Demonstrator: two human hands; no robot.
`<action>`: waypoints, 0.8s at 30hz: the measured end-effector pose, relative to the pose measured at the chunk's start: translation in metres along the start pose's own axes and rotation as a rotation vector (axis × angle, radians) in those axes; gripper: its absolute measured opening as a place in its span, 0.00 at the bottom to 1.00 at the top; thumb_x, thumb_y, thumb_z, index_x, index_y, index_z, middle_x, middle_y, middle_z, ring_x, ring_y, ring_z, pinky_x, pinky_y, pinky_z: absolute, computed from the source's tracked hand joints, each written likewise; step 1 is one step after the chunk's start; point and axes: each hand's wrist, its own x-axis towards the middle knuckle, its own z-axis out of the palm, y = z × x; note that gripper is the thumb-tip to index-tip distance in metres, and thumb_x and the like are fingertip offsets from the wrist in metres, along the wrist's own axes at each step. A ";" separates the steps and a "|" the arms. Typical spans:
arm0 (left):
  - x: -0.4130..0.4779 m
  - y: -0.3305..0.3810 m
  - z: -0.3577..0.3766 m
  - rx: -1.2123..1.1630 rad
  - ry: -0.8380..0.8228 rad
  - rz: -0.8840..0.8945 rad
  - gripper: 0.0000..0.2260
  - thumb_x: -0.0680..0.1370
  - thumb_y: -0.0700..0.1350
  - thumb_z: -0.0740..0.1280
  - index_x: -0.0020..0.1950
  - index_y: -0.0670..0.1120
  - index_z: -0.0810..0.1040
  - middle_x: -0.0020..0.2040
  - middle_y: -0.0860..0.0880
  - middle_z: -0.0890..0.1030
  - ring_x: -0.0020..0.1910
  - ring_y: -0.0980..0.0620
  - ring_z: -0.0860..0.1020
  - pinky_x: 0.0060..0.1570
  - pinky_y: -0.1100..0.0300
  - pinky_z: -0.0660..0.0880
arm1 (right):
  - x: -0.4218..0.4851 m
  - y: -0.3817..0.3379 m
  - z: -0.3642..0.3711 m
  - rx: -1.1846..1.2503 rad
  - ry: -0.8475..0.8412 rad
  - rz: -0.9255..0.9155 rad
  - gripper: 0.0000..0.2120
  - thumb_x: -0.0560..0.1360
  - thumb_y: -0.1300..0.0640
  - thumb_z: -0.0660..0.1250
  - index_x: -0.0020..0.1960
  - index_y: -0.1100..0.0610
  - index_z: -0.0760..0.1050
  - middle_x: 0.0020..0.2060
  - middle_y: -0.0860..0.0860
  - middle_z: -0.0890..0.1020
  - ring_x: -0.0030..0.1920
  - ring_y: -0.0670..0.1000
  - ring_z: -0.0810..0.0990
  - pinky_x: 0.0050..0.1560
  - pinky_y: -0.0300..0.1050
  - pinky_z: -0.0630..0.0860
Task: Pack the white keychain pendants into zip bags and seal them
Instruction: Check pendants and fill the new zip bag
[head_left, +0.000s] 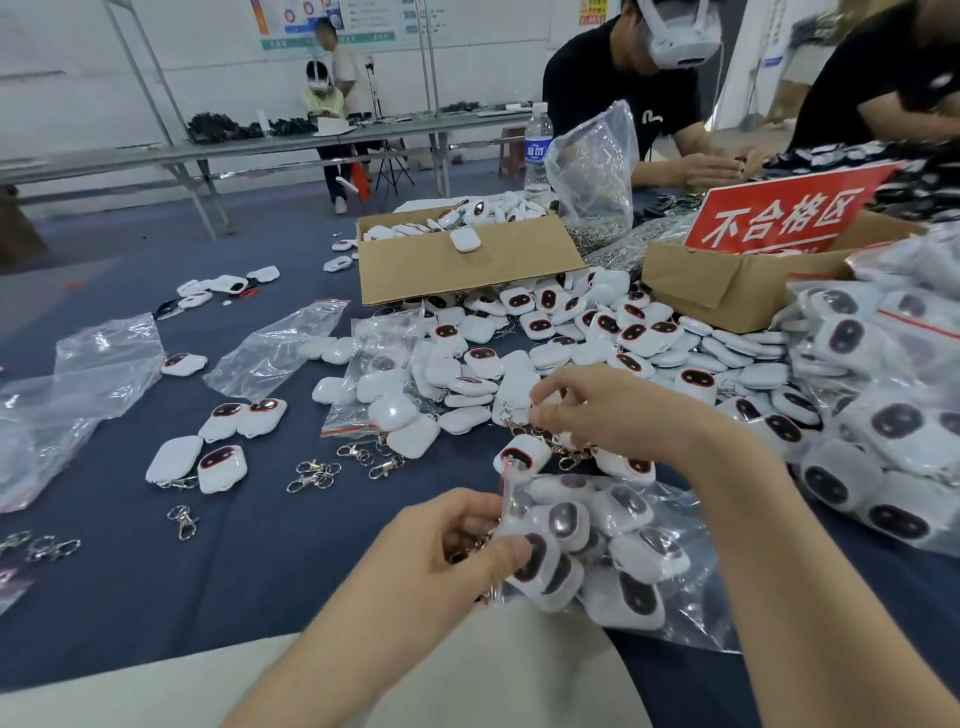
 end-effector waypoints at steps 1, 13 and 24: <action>-0.001 -0.001 0.003 0.005 0.032 0.014 0.06 0.75 0.52 0.76 0.52 0.57 0.85 0.47 0.54 0.86 0.44 0.54 0.83 0.43 0.60 0.79 | 0.001 0.001 -0.002 0.018 0.056 0.011 0.15 0.80 0.43 0.65 0.65 0.45 0.73 0.50 0.46 0.77 0.52 0.49 0.78 0.56 0.50 0.74; 0.001 0.002 0.003 -0.083 0.092 0.012 0.12 0.81 0.42 0.67 0.45 0.56 0.85 0.37 0.51 0.84 0.33 0.56 0.78 0.38 0.64 0.76 | 0.010 0.015 0.007 -0.180 0.239 0.105 0.23 0.83 0.45 0.61 0.76 0.50 0.65 0.72 0.55 0.68 0.73 0.57 0.64 0.67 0.54 0.67; 0.009 -0.006 -0.007 -0.244 0.265 0.016 0.09 0.83 0.36 0.63 0.50 0.42 0.83 0.43 0.45 0.86 0.37 0.54 0.80 0.34 0.63 0.79 | 0.017 0.030 0.012 -0.195 0.425 0.044 0.20 0.82 0.51 0.63 0.74 0.51 0.69 0.72 0.55 0.68 0.70 0.57 0.64 0.68 0.53 0.67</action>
